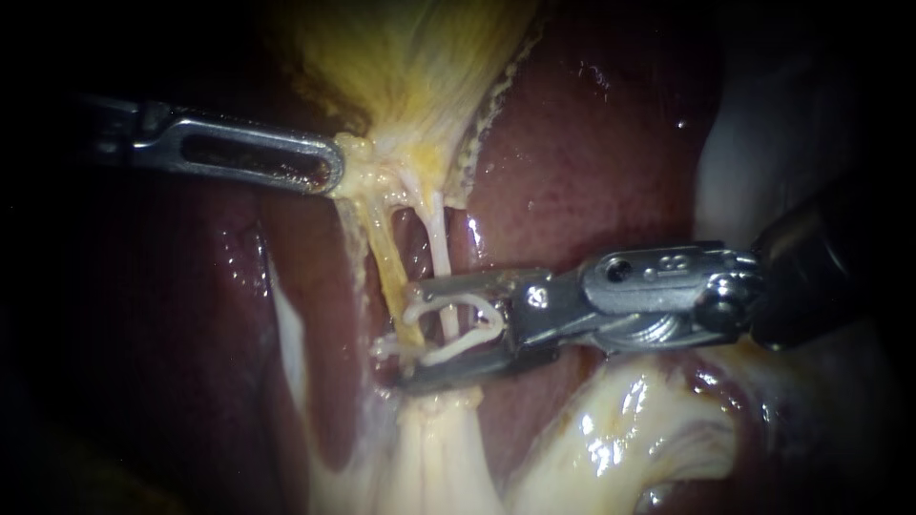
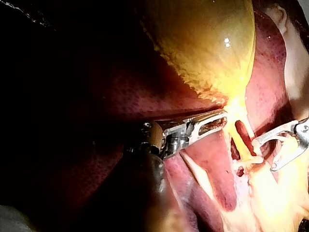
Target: Clipping second clip left tube
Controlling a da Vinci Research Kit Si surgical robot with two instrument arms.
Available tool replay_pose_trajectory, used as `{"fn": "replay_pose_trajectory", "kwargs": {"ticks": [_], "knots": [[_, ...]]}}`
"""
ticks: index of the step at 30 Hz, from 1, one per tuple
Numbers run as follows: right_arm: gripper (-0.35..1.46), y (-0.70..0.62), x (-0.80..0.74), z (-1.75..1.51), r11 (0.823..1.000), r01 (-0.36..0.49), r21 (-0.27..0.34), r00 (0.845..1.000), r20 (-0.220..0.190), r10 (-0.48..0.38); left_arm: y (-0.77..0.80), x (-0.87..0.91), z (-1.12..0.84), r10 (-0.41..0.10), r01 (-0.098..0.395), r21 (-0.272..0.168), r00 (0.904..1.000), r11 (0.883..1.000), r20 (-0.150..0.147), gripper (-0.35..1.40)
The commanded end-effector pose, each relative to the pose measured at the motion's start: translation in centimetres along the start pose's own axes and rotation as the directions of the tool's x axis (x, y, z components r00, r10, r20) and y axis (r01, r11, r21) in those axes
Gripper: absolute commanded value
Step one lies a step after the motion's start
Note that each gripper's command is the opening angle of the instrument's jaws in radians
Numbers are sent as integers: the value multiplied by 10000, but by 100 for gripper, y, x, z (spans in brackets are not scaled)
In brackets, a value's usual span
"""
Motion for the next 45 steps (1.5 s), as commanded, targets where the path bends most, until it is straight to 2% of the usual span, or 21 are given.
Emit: {"fn": "replay_pose_trajectory", "kwargs": {"ticks": [1,14,26,33,39,43,45], "knots": [[48,0,-1,-2,10000,13,14,10000,1,-13,0,1,0,-3,3,-5,10000,10000,2,-35],[48,7,-12,-2,9999,117,-31,9999,1,-117,1,1,1,0,0,-2,10000,10000,0,-35],[49,36,-45,20,9990,-453,-56,9990,59,453,1,1,1,0,0,-2,10000,10000,0,-35],[49,50,-60,30,9906,-1306,415,9914,174,1300,1,1,1,2,-2,-3,10000,10000,1,-35],[48,53,-59,42,9737,-2082,923,9762,-426,2128,1,1,1,1,-1,-4,10000,10000,1,-35],[48,50,-53,50,9594,-2477,1350,9626,-782,2595,1,1,1,1,-1,-7,10000,10000,3,-35],[47,48,-50,54,9539,-2574,1545,9588,-824,2720,1,1,2,0,0,-8,10000,10000,4,-35]]}}
